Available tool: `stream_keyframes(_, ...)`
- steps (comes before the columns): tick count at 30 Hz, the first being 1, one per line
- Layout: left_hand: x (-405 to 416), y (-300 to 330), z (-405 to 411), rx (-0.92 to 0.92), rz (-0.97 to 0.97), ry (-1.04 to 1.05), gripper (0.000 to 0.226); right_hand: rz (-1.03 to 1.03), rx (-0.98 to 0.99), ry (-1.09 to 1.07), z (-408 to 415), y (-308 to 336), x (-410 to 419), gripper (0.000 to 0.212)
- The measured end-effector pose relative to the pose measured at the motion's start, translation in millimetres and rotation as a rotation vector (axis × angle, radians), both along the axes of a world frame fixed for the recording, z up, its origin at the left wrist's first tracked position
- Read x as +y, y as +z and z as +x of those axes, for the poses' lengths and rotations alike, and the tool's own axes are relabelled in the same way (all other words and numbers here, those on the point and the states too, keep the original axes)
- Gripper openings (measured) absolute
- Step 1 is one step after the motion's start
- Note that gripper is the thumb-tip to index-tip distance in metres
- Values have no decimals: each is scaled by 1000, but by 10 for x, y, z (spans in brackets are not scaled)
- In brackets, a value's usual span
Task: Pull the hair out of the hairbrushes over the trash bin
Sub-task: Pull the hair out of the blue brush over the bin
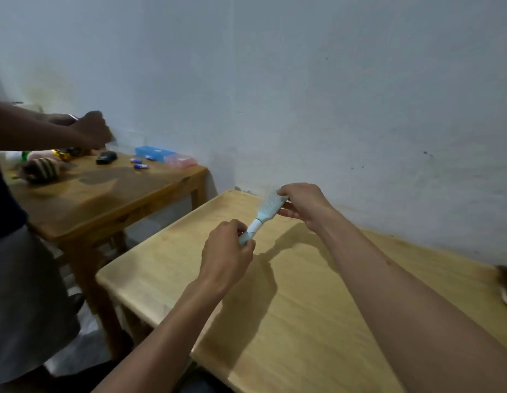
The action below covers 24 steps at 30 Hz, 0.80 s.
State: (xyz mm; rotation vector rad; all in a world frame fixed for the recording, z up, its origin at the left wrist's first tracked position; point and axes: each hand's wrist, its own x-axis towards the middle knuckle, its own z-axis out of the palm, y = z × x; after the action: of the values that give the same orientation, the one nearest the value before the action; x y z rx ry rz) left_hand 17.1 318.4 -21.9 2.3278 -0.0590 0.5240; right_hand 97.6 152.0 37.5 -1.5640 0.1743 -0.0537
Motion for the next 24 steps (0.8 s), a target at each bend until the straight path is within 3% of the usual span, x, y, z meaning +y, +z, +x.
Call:
stream_keyframes(3,-221,-53,201,20,35,-17,29,-46,11,-86,231,-186,-242,10)
stream_keyframes(8,-516,-149,502,93,67,-72,26,-301,68,-210,543,-409,-511,43)
stream_keyframes(24,-746,-272,921,181,124,-179,25,-545,166,-264,972,-729,-756,26)
